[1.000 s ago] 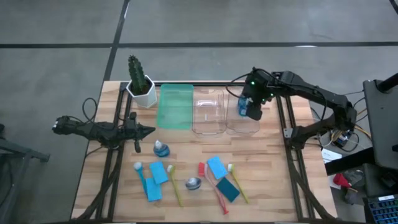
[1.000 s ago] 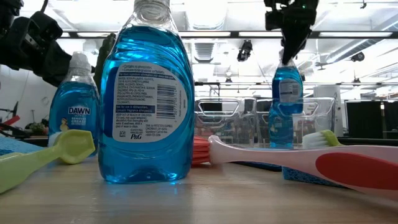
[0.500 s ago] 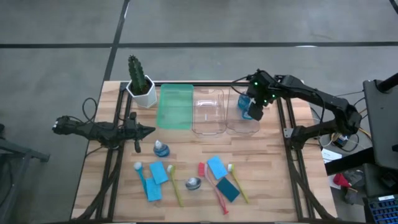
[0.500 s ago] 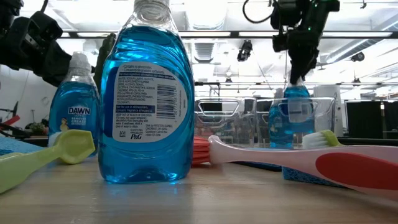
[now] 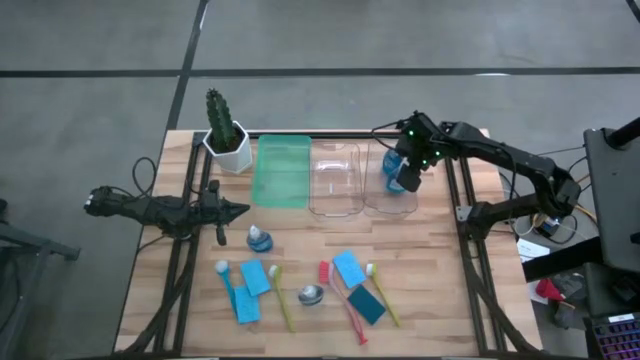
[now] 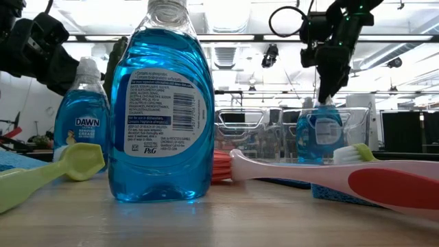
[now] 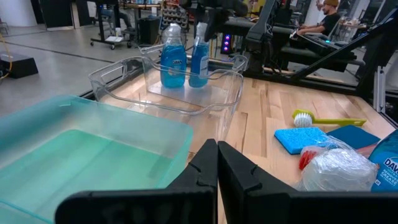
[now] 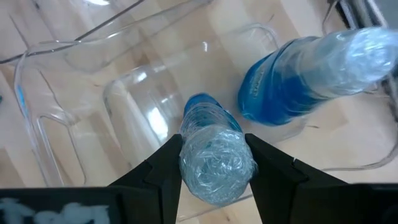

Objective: Pick & Place Kitchen Sink Supplies
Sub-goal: Put the blue dishwashing liquid bottle into the right transparent bin

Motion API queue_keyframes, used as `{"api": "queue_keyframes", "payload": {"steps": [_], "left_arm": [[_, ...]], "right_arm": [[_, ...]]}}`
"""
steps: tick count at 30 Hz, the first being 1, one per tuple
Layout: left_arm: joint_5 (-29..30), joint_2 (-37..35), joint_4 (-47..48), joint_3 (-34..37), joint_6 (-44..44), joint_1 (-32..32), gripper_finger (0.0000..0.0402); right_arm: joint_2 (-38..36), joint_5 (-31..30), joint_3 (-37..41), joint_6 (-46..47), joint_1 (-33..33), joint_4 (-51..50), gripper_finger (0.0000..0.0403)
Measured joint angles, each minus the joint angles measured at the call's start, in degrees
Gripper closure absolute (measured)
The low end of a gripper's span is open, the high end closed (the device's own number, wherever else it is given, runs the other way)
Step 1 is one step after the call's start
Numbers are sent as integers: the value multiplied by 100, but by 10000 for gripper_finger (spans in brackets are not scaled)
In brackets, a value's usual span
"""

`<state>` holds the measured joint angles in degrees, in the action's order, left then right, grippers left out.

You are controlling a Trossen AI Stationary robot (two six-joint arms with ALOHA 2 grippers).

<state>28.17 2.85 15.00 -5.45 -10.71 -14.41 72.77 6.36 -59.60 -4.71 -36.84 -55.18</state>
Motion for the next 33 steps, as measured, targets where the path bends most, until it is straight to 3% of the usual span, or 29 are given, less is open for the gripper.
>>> {"api": "queue_keyframes", "payload": {"steps": [14,33], "left_arm": [[-1,-2,0,0,-1,-1,396],[0,-2,0,0,1,1,396]], "right_arm": [[2,14,198,-2,-31,105,252],[2,-16,193,61,-31,158,195]]}}
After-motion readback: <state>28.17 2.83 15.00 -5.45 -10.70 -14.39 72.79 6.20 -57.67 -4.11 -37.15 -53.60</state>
